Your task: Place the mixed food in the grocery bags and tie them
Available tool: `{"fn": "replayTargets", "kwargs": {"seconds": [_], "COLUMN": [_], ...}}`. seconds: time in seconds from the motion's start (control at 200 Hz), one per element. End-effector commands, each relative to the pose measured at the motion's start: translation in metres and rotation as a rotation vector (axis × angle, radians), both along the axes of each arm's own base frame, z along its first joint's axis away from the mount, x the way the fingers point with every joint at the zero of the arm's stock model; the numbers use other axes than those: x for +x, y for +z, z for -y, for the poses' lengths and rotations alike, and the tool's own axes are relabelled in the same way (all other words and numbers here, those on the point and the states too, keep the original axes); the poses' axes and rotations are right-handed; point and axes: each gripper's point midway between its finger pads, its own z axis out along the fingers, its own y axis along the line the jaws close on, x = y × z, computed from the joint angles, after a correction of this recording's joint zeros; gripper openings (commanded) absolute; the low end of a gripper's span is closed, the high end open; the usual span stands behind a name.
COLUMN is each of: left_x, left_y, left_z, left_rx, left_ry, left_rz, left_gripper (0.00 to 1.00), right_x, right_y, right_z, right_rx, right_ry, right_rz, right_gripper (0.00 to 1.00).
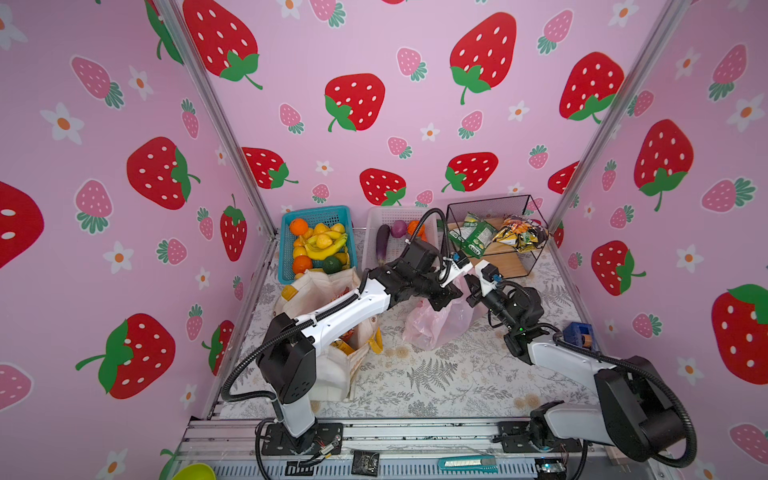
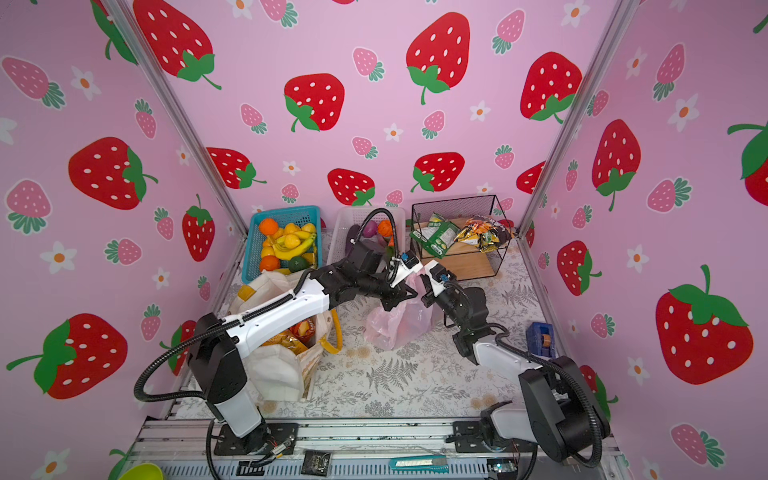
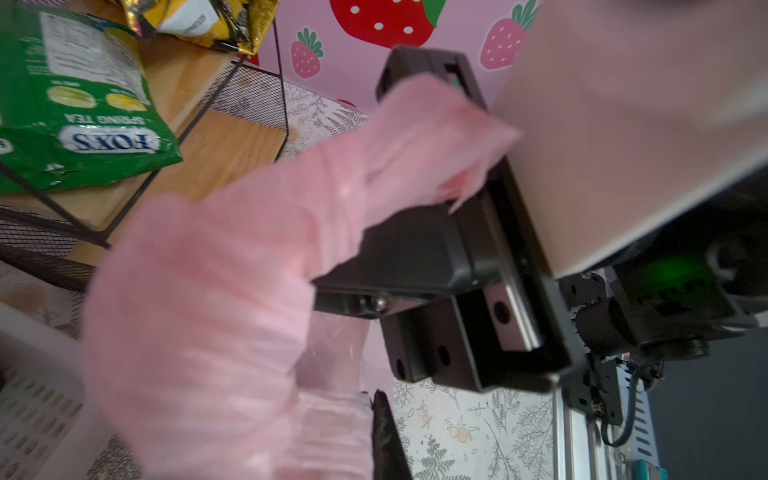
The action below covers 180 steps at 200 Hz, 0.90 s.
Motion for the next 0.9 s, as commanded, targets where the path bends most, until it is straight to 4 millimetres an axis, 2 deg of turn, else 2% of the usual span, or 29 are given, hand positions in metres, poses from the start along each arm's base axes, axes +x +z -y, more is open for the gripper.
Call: {"fn": "replayTargets", "kwargs": {"seconds": [0.0,0.13,0.245,0.285,0.37,0.445,0.6,0.79,0.895], "left_x": [-0.015,-0.018,-0.015,-0.014,-0.010,-0.014,-0.024,-0.030,-0.031], "left_y": [0.024,0.037,0.027,0.021,0.007,0.003,0.012,0.035,0.042], "left_z": [0.024,0.039,0.045,0.046,0.045,0.042,0.028,0.003,-0.013], "left_rx": [-0.088,-0.164,-0.180,-0.172,-0.135,-0.110,-0.083,-0.099,-0.119], "left_ry": [-0.038,-0.006,0.028,0.035,0.046,0.028,-0.019,-0.026,-0.024], "left_rz": [0.004,0.001,0.006,0.007,0.008,0.015,0.076,0.140,0.132], "left_gripper": [0.00,0.00,0.05,0.13,0.22,0.30,0.48,0.75,0.79], "right_x": [-0.010,-0.010,-0.011,-0.012,-0.013,-0.012,-0.010,-0.010,-0.010], "right_y": [0.019,0.016,0.008,0.004,-0.004,-0.009,-0.010,-0.011,-0.011], "right_z": [0.001,0.005,0.011,0.012,0.014,0.017,0.022,0.022,0.021], "right_rx": [0.030,0.026,0.024,0.021,0.014,0.009,-0.003,-0.020,-0.023], "right_ry": [0.082,0.140,0.176,0.183,0.200,0.206,0.226,0.242,0.252], "right_rz": [0.032,-0.005,-0.043,-0.054,-0.073,-0.086,-0.081,-0.075,-0.078], "right_gripper": [0.00,0.00,0.00,0.00,0.00,0.00,0.00,0.00,0.00]}}
